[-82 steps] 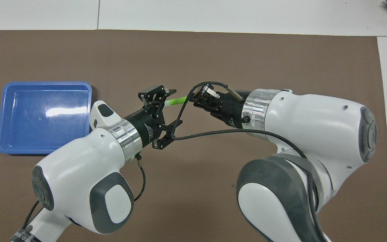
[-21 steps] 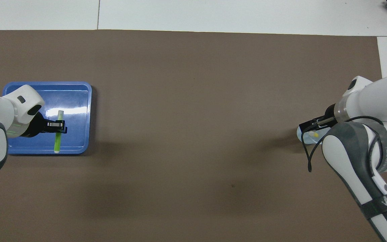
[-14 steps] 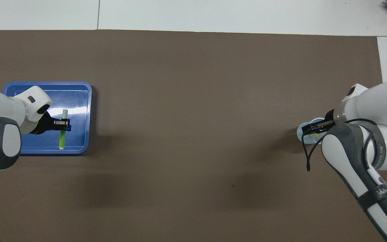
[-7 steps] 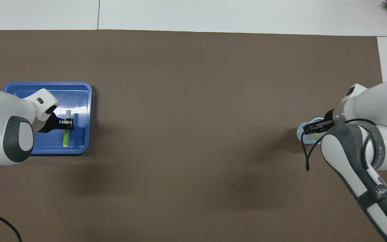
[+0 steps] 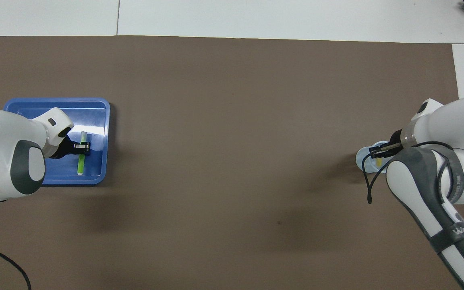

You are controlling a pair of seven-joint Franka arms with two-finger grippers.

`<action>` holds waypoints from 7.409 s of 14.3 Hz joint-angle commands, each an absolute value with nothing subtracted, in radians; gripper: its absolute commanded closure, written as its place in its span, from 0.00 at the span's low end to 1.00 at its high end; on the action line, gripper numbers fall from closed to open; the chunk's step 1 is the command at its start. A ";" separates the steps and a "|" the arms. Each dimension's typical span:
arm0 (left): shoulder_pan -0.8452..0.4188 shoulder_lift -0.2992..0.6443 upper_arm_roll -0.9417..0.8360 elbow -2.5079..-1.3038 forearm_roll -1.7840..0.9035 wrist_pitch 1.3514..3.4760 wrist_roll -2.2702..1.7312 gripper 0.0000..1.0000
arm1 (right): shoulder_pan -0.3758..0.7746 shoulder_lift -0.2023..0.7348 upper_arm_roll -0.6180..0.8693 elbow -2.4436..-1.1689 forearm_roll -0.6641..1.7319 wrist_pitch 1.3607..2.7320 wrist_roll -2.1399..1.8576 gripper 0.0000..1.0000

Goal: Right arm passes pens to left for tray arrangement
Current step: 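Lower the green pen into the blue tray and open the left gripper, then pull the yellow pen from the cup with the right gripper, then bring the yellow pen to the left gripper while the left gripper grasps it, then carry the yellow pen to the tray with the left gripper while the right gripper withdraws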

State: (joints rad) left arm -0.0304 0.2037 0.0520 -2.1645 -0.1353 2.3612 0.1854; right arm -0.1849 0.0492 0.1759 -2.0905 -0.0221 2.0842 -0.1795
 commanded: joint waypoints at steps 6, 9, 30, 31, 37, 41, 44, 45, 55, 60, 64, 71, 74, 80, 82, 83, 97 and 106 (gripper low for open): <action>0.006 0.219 0.041 -2.169 -0.117 2.381 0.245 0.14 | -0.199 0.081 0.186 -1.996 -0.044 1.965 -0.202 1.00; 0.006 0.216 0.041 -2.146 -0.118 2.341 0.242 0.14 | -0.195 0.083 0.187 -1.948 -0.100 1.919 -0.229 1.00; -0.015 -0.040 -0.077 -1.947 -0.451 2.094 -0.720 0.14 | -0.129 0.055 0.330 -1.620 0.279 1.738 0.079 1.00; -0.015 -0.047 -0.084 -1.947 -0.477 2.094 -0.773 0.14 | -0.124 0.054 0.330 -1.634 0.311 1.785 0.115 1.00; -0.017 -0.066 -0.176 -1.957 -0.617 2.229 -1.108 0.15 | 0.024 0.006 0.336 -1.796 0.460 2.164 0.461 1.00; -0.095 -0.061 -0.199 -1.971 -0.629 2.362 -1.329 0.15 | 0.116 -0.002 0.336 -1.861 0.554 2.391 0.682 1.00; -0.153 -0.061 -0.199 -1.986 -0.629 2.416 -1.466 0.15 | 0.175 -0.002 0.336 -1.884 0.568 2.529 0.800 1.00; -0.172 -0.063 -0.199 -1.988 -0.629 2.422 -1.515 0.15 | 0.186 0.000 0.336 -1.884 0.569 2.545 0.822 1.00; -0.285 -0.051 -0.199 -1.988 -0.629 2.581 -1.755 0.15 | 0.236 -0.002 0.336 -1.911 0.653 2.669 0.847 1.00; -0.321 -0.046 -0.201 -1.996 -0.629 2.641 -1.769 0.15 | 0.236 -0.002 0.336 -1.914 0.653 2.671 0.847 1.00; -0.334 -0.048 -0.201 -2.013 -0.629 2.680 -1.781 0.27 | 0.236 -0.003 0.336 -1.916 0.653 2.672 0.847 1.00; -0.342 -0.055 -0.201 -2.029 -0.627 2.681 -1.779 1.00 | 0.232 -0.003 0.336 -1.917 0.653 2.661 0.830 1.00; -0.344 -0.055 -0.201 -2.029 -0.624 2.680 -1.776 1.00 | 0.232 -0.005 0.336 -1.919 0.653 2.661 0.830 1.00; -0.342 -0.055 -0.201 -2.028 -0.623 2.675 -1.756 1.00 | 0.233 -0.005 0.336 -1.914 0.653 2.655 0.842 0.91; -0.342 -0.055 -0.201 -2.028 -0.624 2.675 -1.756 1.00 | 0.233 -0.005 0.334 -1.911 0.653 2.657 0.841 0.31; -0.342 -0.055 -0.201 -2.026 -0.623 2.675 -1.755 1.00 | 0.233 -0.003 0.334 -1.908 0.653 2.657 0.832 0.00; -0.114 -0.077 -0.190 -2.013 -0.623 2.360 -1.194 1.00 | -0.063 -0.058 0.322 -1.910 0.323 2.044 0.122 0.00; 0.132 -0.113 -0.178 -2.010 -0.514 1.995 -0.510 1.00 | -0.297 -0.112 0.324 -2.034 0.052 1.920 -0.270 0.00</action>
